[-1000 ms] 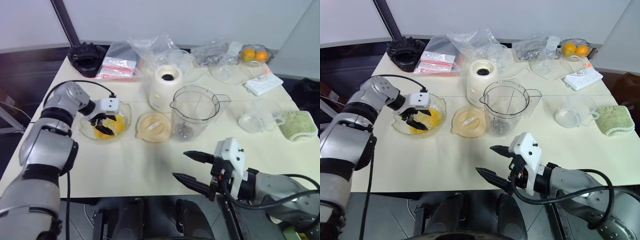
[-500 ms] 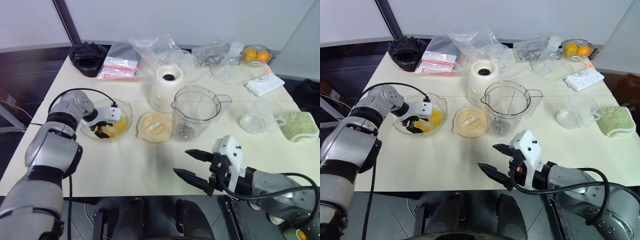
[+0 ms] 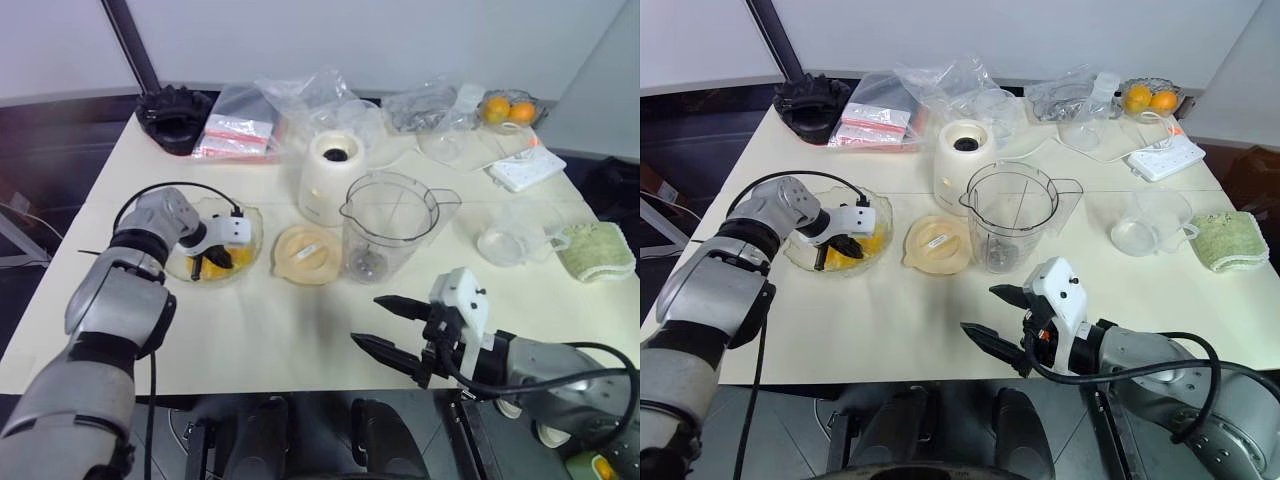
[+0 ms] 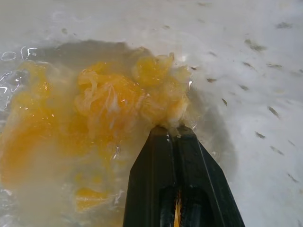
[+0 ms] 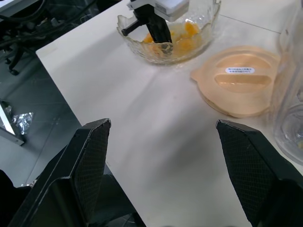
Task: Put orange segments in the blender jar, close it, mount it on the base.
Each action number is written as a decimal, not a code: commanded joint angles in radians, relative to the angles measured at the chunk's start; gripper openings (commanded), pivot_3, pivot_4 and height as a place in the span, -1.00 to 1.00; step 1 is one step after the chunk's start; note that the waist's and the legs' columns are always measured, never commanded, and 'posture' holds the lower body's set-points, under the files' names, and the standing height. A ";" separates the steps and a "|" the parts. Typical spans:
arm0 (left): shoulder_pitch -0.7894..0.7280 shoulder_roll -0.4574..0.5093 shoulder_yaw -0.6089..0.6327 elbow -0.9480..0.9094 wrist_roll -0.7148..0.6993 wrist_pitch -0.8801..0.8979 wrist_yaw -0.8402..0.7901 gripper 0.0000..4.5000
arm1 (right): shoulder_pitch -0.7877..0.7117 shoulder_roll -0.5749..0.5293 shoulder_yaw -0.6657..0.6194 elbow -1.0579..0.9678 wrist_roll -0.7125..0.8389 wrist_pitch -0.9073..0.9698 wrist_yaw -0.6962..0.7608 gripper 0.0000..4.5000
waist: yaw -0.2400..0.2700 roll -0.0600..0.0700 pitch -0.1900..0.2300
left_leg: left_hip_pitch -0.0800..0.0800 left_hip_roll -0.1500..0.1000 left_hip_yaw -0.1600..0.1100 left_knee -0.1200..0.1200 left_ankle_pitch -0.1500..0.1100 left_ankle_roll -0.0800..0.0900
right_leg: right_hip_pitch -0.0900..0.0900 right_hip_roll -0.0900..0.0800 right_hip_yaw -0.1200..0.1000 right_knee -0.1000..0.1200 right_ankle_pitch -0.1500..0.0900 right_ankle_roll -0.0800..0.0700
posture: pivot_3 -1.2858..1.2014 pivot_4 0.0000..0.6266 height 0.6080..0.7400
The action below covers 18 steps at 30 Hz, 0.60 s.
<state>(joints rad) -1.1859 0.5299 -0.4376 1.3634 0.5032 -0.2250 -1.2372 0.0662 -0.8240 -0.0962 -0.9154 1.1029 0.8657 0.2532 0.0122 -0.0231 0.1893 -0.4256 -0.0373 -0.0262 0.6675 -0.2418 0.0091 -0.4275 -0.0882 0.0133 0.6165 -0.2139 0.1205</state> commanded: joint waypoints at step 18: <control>-0.193 0.091 0.130 0.000 -0.075 0.092 -0.168 -0.99 | -0.086 0.017 0.020 0.091 -0.122 -0.020 0.128 0.67 | -0.001 -0.001 0.001 | 0.000 0.000 0.000 0.000 0.000 0.000 | 0.000 0.001 0.000 0.001 0.000 0.000 | 0.03 -0.52 1.00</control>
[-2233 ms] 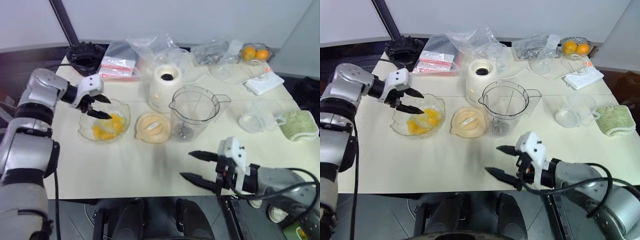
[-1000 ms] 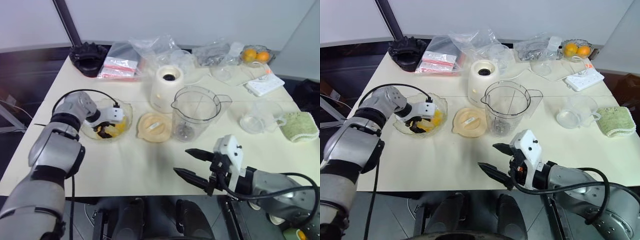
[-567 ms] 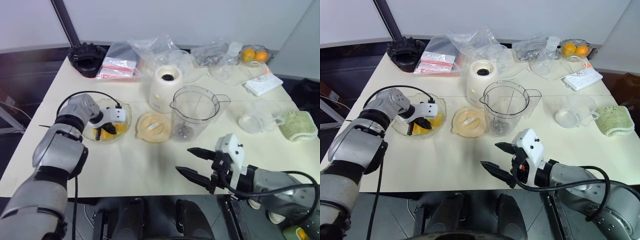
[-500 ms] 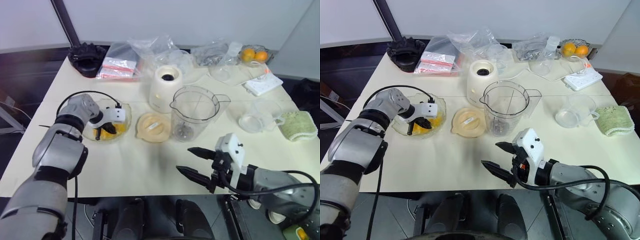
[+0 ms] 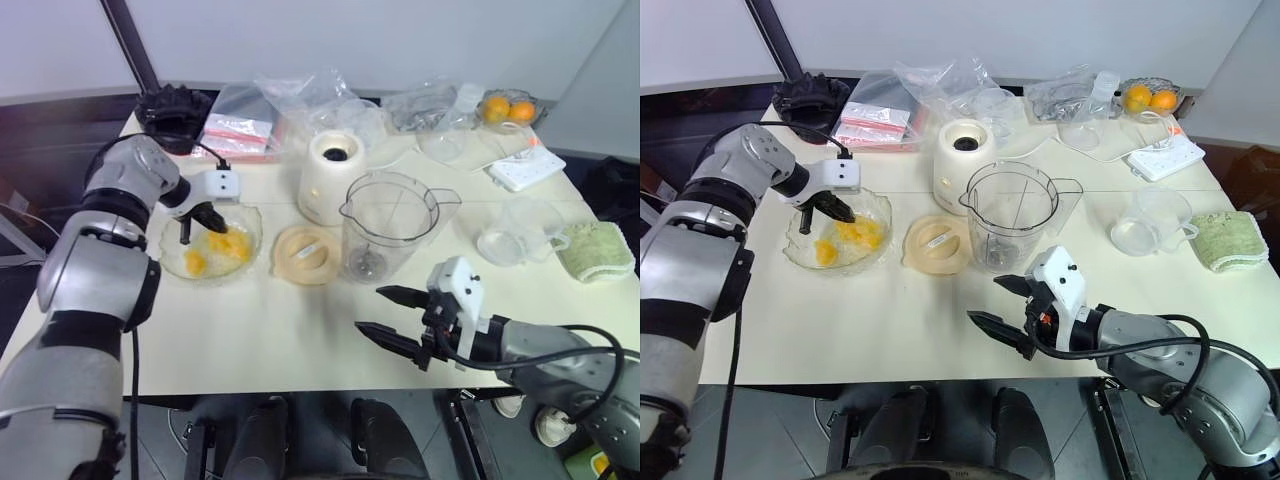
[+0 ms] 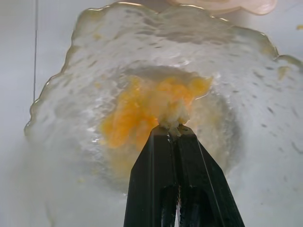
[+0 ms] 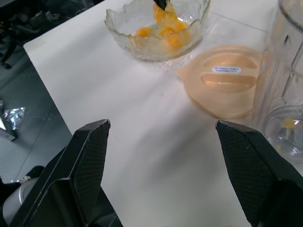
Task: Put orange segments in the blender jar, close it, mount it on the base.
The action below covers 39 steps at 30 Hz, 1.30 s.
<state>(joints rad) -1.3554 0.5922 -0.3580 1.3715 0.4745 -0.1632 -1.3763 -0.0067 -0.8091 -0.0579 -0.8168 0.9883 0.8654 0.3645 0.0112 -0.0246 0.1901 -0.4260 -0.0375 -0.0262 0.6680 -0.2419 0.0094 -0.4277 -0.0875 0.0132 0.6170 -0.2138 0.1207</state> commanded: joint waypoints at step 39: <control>-0.088 0.158 0.443 -0.125 -0.481 0.428 -0.202 -0.99 | 0.026 -0.061 -0.302 -0.054 0.137 -0.039 -0.027 0.67 | 0.005 -0.001 0.000 | 0.000 0.000 0.000 0.001 0.000 0.000 | 0.000 0.000 0.000 0.002 0.001 0.001 | 0.03 -0.52 1.00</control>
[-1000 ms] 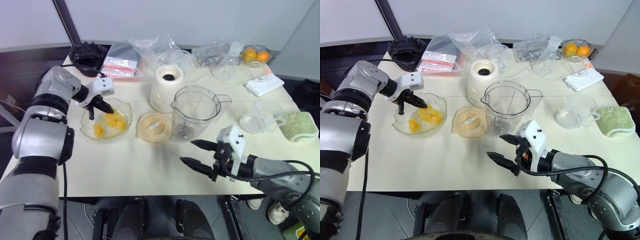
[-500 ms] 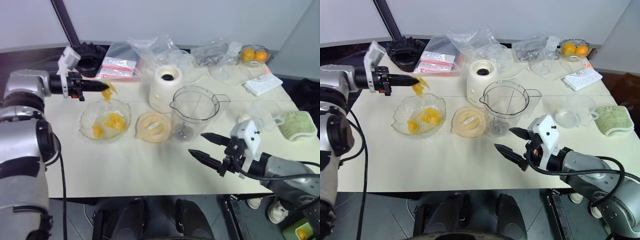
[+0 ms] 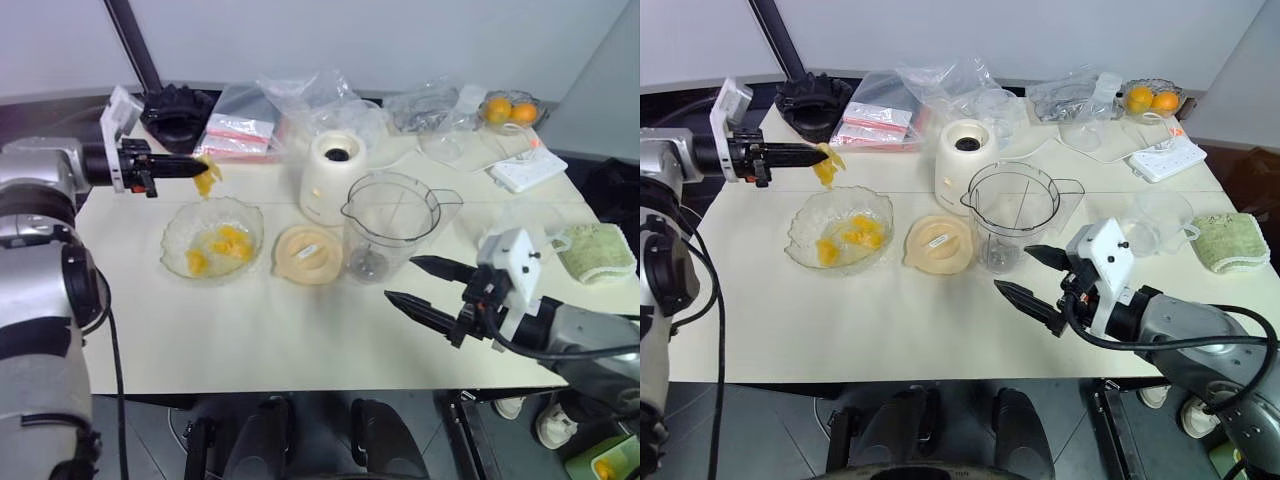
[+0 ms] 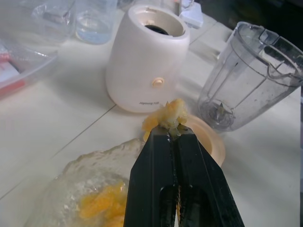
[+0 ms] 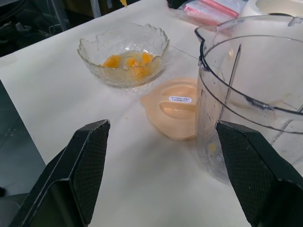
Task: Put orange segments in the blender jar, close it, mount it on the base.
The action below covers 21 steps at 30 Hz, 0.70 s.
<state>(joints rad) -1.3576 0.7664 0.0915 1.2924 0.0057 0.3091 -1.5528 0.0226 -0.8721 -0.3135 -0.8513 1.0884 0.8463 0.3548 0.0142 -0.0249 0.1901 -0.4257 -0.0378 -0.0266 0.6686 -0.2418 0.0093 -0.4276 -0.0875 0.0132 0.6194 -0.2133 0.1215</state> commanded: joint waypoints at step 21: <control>-0.300 -0.607 -0.089 -0.035 0.009 -0.286 0.131 -0.99 | 0.192 0.068 -0.204 -0.040 0.034 -0.083 -0.090 0.67 | -0.002 -0.001 -0.001 | 0.000 -0.001 0.001 0.001 0.000 0.000 | 0.001 0.000 0.002 0.000 0.001 0.001 | 0.03 -0.52 1.00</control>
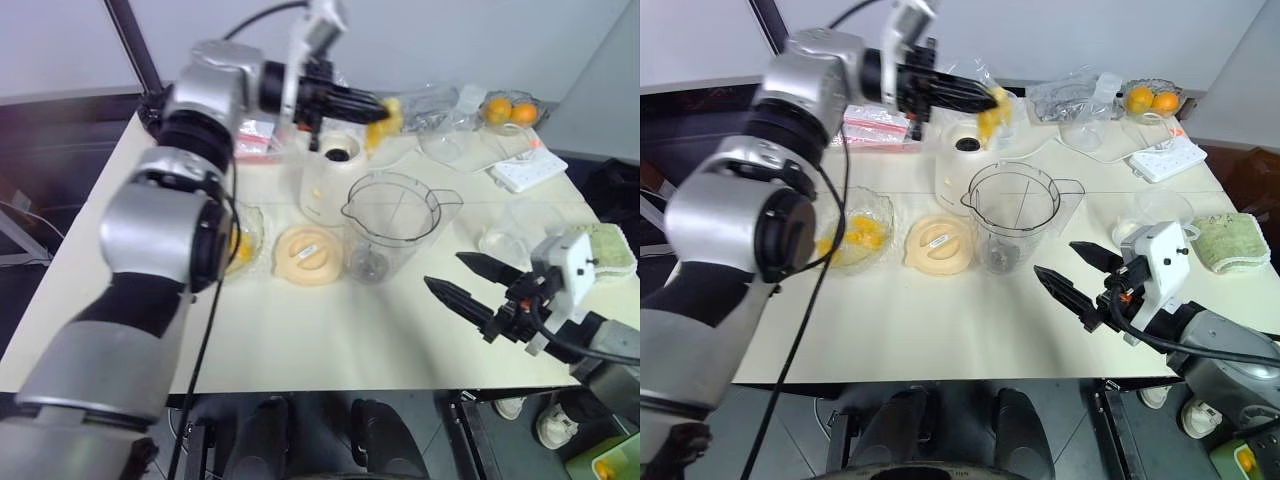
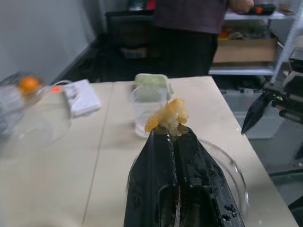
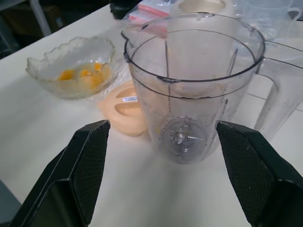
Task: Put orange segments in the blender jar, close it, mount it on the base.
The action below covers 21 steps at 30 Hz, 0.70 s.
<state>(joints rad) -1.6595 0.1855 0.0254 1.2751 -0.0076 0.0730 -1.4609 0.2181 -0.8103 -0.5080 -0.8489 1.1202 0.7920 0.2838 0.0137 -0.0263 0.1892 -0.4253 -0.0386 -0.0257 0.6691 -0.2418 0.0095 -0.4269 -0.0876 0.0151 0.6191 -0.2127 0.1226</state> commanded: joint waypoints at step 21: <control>0.044 -0.069 -0.110 -0.004 0.099 -0.082 0.059 0.70 | 0.044 0.010 0.000 -0.048 -0.025 -0.062 -0.059 0.67 | 0.000 0.000 0.000 | 0.000 0.000 0.000 0.000 0.000 0.000 | 0.000 0.000 0.001 0.000 0.000 0.000 | 0.03 -0.52 1.00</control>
<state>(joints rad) -1.5789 0.1084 -0.0909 1.3025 0.1000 0.0072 -1.3950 0.2643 -0.7971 -0.4968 -0.8881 1.1045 0.7530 0.2171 0.0137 -0.0259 0.1890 -0.4250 -0.0384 -0.0258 0.6689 -0.2419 0.0097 -0.4269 -0.0870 0.0156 0.6187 -0.2128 0.1226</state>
